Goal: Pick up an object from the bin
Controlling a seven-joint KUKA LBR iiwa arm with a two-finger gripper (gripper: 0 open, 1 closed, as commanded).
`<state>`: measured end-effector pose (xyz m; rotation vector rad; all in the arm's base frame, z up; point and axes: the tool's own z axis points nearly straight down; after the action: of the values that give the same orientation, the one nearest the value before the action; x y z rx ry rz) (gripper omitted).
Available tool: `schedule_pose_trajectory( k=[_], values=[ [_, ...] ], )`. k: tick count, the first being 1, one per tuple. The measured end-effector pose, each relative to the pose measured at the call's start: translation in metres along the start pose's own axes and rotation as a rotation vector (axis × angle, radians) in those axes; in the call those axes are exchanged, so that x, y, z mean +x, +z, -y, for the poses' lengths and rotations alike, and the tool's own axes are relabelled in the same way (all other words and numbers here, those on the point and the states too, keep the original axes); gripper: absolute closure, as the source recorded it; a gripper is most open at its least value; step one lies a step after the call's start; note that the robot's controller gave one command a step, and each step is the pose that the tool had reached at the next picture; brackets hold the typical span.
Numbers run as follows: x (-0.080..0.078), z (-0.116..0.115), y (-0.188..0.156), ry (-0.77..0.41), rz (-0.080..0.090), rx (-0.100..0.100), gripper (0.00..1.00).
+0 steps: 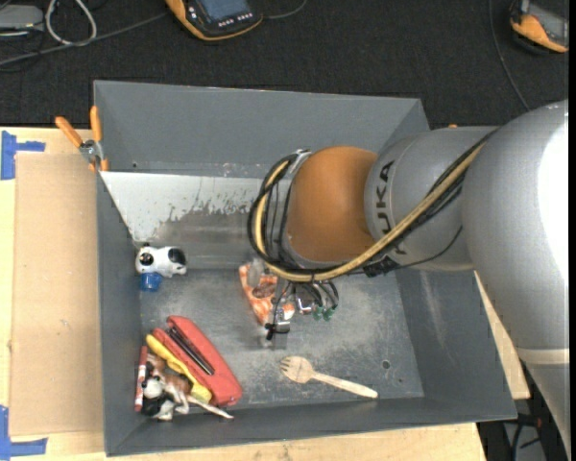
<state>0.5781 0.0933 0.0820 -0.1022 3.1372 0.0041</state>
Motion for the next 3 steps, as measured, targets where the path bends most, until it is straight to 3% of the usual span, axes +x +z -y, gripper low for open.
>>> schedule_pose_trajectory(
  k=[1,2,3],
  values=[
    [-0.006,0.011,0.010,-0.071,0.002,-0.003,1.00],
    [-0.006,0.011,0.010,-0.070,0.002,-0.004,1.00],
    [-0.010,0.017,-0.046,-0.059,-0.006,-0.002,1.00]
  ],
)
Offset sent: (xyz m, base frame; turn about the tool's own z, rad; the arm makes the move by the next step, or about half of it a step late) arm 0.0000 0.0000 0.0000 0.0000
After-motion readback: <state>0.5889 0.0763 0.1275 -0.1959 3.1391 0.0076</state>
